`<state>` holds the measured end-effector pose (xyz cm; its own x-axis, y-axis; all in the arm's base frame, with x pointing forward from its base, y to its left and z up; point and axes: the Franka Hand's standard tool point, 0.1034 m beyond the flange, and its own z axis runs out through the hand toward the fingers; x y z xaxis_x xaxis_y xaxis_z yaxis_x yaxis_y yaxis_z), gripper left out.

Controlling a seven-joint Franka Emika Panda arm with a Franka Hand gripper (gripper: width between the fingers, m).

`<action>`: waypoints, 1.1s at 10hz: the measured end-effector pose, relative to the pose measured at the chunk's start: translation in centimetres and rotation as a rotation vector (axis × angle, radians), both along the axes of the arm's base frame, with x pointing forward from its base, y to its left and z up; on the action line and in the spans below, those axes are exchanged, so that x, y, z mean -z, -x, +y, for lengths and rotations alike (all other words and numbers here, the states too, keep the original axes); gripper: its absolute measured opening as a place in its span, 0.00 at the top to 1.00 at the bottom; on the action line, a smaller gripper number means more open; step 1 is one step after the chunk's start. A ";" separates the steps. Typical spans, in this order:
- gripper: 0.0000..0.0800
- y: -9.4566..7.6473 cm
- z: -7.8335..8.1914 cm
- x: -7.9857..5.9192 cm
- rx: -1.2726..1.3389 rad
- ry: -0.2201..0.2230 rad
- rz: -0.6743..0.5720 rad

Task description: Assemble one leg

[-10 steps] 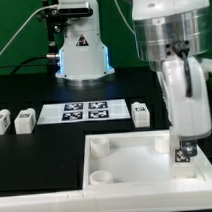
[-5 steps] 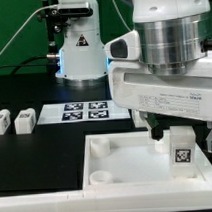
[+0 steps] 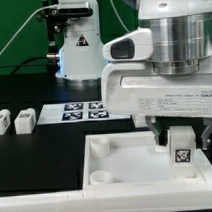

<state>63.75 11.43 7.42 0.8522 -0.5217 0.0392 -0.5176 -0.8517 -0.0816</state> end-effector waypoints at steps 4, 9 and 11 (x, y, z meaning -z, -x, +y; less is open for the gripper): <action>0.63 0.2 -0.3 0.0 0.552 -0.031 0.040; 0.63 0.9 -0.6 0.1 1.432 -0.120 0.117; 0.59 0.9 -0.6 0.1 1.445 -0.121 0.114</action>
Offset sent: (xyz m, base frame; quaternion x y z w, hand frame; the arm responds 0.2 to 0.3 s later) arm 0.0030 0.0106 -0.0044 -0.0250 0.0021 0.3627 0.9316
